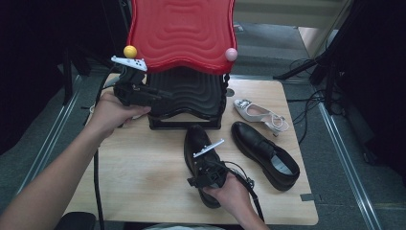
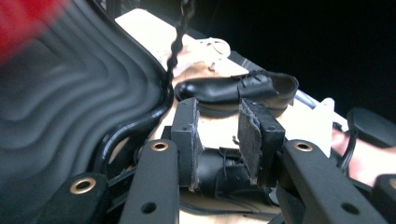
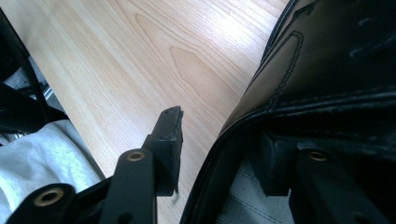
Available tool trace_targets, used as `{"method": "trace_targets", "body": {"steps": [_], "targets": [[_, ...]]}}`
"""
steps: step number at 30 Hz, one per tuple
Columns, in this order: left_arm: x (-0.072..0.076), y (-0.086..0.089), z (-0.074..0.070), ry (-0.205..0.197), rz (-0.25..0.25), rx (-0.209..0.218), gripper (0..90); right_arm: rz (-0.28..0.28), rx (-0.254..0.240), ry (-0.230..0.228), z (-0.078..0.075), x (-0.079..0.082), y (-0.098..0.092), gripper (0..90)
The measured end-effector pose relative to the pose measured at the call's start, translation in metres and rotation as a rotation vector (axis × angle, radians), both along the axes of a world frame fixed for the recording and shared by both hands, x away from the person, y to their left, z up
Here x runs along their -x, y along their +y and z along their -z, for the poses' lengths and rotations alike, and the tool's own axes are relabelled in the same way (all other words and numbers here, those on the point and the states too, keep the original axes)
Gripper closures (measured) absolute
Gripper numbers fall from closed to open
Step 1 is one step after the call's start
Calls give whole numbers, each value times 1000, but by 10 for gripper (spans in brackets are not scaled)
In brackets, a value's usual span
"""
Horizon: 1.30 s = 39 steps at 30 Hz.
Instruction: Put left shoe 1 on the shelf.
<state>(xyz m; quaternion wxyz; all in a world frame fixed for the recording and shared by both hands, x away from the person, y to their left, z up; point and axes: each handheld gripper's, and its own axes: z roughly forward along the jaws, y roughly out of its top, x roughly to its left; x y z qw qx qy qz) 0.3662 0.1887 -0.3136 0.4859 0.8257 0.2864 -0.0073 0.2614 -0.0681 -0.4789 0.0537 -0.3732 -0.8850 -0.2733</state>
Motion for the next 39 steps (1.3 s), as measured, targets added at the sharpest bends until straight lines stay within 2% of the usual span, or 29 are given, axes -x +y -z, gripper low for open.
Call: {"method": "trace_targets", "body": {"steps": [6, 8, 12, 15, 16, 17, 19, 27, 33, 36, 39], "targets": [[-10, -1, -25, -35, -13, -17, 685, -13, 45, 6, 1, -5, 3, 649], [-12, -4, -32, -50, -13, -33, 697, -12, 56, 21, 2, -7, 5, 663], [-18, -10, -43, -74, -25, -66, 741, -15, 77, 16, 4, -8, 6, 713], [-22, -12, -48, -69, -27, -62, 779, -8, 75, 23, 4, -8, 5, 742], [-24, -13, -51, -69, -32, -66, 779, -4, 78, 17, 4, -8, 4, 766], [-27, -15, -54, -77, -31, -72, 798, 4, 79, -9, 3, -6, 3, 808], [-31, -17, -58, -76, -38, -87, 805, 5, 78, -25, 1, -5, 1, 824], [-47, -21, -73, -89, -74, -85, 814, 17, -8, 9, -5, -11, -18, 851], [-58, -26, -83, -103, -101, -104, 814, 5, -37, 27, -6, -14, -28, 857], [-65, -27, -85, -96, -113, -87, 821, 2, -47, 26, -8, -15, -32, 857], [-71, -30, -84, -91, -123, -107, 824, -1, -76, 28, -10, -17, -37, 856]]}}
